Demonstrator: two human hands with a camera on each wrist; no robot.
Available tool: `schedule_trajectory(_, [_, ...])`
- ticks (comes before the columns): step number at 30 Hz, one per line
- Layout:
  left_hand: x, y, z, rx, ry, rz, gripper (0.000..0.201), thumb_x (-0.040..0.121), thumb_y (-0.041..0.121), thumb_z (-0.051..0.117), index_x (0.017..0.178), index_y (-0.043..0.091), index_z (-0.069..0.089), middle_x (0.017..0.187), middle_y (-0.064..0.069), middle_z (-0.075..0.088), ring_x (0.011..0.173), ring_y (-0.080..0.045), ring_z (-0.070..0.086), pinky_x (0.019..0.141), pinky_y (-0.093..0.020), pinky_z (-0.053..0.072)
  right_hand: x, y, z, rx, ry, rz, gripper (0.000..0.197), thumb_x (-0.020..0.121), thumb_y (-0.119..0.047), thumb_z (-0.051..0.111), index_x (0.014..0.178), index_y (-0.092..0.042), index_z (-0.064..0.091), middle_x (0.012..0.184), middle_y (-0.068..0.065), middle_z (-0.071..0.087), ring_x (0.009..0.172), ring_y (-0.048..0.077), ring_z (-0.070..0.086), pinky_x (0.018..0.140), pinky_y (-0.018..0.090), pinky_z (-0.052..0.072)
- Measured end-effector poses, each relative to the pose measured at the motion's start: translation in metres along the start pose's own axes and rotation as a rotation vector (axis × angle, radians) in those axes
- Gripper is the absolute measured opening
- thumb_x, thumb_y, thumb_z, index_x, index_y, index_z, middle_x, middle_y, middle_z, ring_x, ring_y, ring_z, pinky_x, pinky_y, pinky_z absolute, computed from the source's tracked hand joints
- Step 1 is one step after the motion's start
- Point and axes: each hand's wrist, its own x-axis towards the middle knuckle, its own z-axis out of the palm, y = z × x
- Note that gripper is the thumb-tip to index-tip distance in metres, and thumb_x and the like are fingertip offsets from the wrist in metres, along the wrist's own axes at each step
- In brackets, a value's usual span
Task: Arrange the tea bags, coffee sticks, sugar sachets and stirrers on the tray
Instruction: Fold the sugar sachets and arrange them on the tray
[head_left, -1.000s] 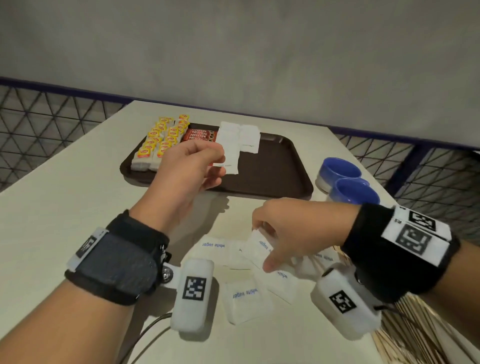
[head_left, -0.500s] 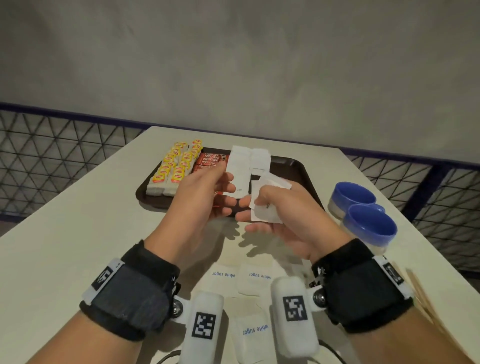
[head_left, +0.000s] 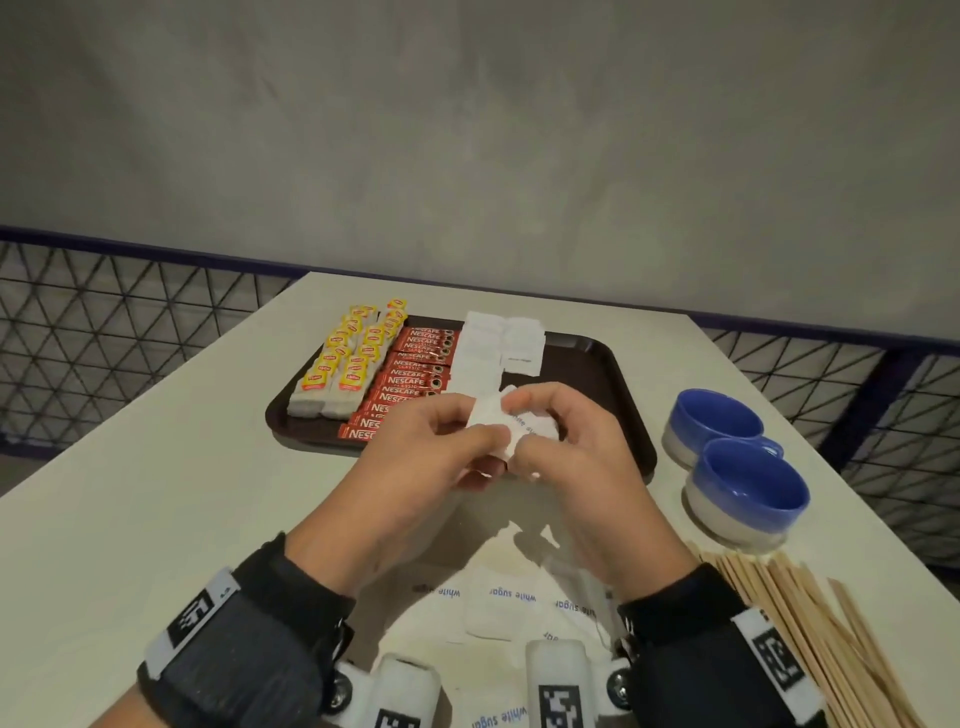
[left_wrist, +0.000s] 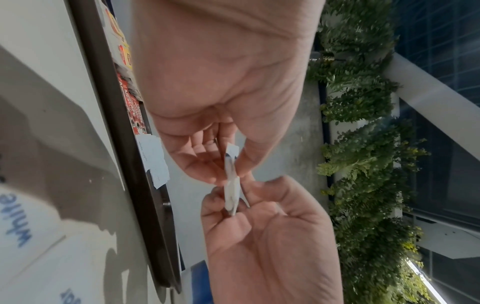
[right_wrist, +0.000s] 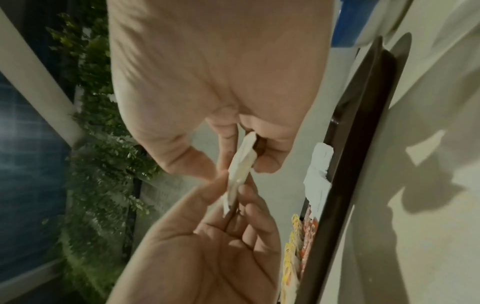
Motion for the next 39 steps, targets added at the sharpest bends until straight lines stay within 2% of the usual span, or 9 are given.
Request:
schedule_trajectory(4, [0.002, 0.000, -0.004, -0.082, 0.026, 0.016, 0.013, 0.091, 0.004, 0.071, 0.101, 0.008, 0.079, 0.091, -0.012, 0.078, 0.071, -0.015, 0.067, 0.062, -0.023, 0.055, 0.006, 0.003, -0.005, 0.207, 0.092, 0.064, 0.038, 0.086, 0.005, 0.070, 0.120, -0.013, 0.067, 0.105, 0.007, 0.076, 0.084, 0.019, 0.073, 0.066, 0.029, 0.055])
schedule_trajectory(7, [0.002, 0.000, -0.002, -0.109, 0.048, 0.035, 0.014, 0.089, 0.003, 0.073, 0.099, 0.010, 0.081, 0.094, -0.015, 0.078, 0.072, -0.015, 0.068, 0.064, -0.022, 0.057, 0.007, 0.006, -0.006, 0.293, 0.086, 0.128, 0.024, 0.091, -0.005, 0.071, 0.115, -0.006, 0.071, 0.104, 0.018, 0.076, 0.081, 0.027, 0.062, 0.064, 0.031, 0.052])
schedule_trajectory(11, [0.001, 0.001, 0.002, -0.230, 0.058, -0.005, 0.015, 0.095, 0.013, 0.068, 0.092, 0.006, 0.080, 0.083, -0.016, 0.074, 0.068, -0.017, 0.066, 0.061, -0.023, 0.058, 0.009, 0.007, -0.007, 0.355, 0.139, 0.114, 0.019, 0.091, -0.007, 0.071, 0.110, -0.004, 0.073, 0.100, 0.021, 0.075, 0.073, 0.025, 0.058, 0.058, 0.028, 0.050])
schedule_trajectory(16, [0.003, 0.005, 0.002, -0.338, 0.076, -0.059, 0.032, 0.101, 0.027, 0.059, 0.111, -0.001, 0.072, 0.091, -0.018, 0.076, 0.069, -0.020, 0.069, 0.060, -0.025, 0.060, 0.010, 0.010, -0.009, 0.362, 0.207, 0.052, 0.027, 0.088, -0.006, 0.075, 0.114, -0.007, 0.068, 0.097, 0.015, 0.077, 0.079, 0.032, 0.055, 0.058, 0.030, 0.046])
schedule_trajectory(18, [0.002, 0.004, 0.003, -0.312, 0.068, -0.057, 0.031, 0.098, 0.030, 0.063, 0.108, 0.004, 0.075, 0.095, -0.016, 0.077, 0.071, -0.020, 0.069, 0.061, -0.025, 0.060, 0.010, 0.011, -0.009, 0.328, 0.211, 0.020, 0.029, 0.086, -0.005, 0.077, 0.113, -0.009, 0.068, 0.096, 0.014, 0.078, 0.079, 0.030, 0.059, 0.058, 0.029, 0.047])
schedule_trajectory(21, [0.002, 0.000, 0.002, -0.226, 0.056, -0.005, 0.015, 0.092, 0.021, 0.071, 0.087, 0.012, 0.082, 0.086, -0.007, 0.077, 0.073, -0.018, 0.069, 0.064, -0.023, 0.059, 0.009, 0.011, -0.007, 0.266, 0.199, -0.006, 0.030, 0.084, -0.008, 0.079, 0.112, -0.012, 0.069, 0.095, 0.014, 0.077, 0.080, 0.027, 0.064, 0.061, 0.031, 0.049])
schedule_trajectory(26, [0.002, -0.001, 0.000, -0.241, 0.066, 0.049, 0.014, 0.093, 0.009, 0.069, 0.100, 0.005, 0.080, 0.096, -0.010, 0.080, 0.073, -0.013, 0.069, 0.066, -0.021, 0.059, 0.007, 0.010, -0.006, 0.267, 0.149, 0.051, 0.018, 0.093, -0.025, 0.071, 0.105, -0.014, 0.077, 0.102, 0.014, 0.076, 0.081, 0.024, 0.061, 0.064, 0.034, 0.049])
schedule_trajectory(31, [0.003, 0.000, -0.001, -0.247, 0.051, 0.048, 0.016, 0.096, 0.005, 0.064, 0.103, 0.005, 0.078, 0.098, -0.011, 0.079, 0.073, -0.014, 0.069, 0.066, -0.022, 0.059, 0.008, 0.013, -0.004, 0.248, 0.102, 0.045, 0.016, 0.097, -0.017, 0.066, 0.093, -0.010, 0.080, 0.103, 0.032, 0.069, 0.074, 0.024, 0.053, 0.064, 0.035, 0.046])
schedule_trajectory(39, [0.000, 0.000, 0.001, -0.114, 0.069, 0.114, 0.018, 0.099, 0.017, 0.065, 0.112, 0.017, 0.077, 0.100, -0.002, 0.080, 0.070, -0.015, 0.067, 0.064, -0.025, 0.058, 0.004, 0.013, -0.003, 0.170, 0.109, -0.076, 0.014, 0.095, -0.016, 0.068, 0.095, -0.021, 0.081, 0.095, 0.016, 0.076, 0.068, 0.017, 0.054, 0.059, 0.027, 0.050])
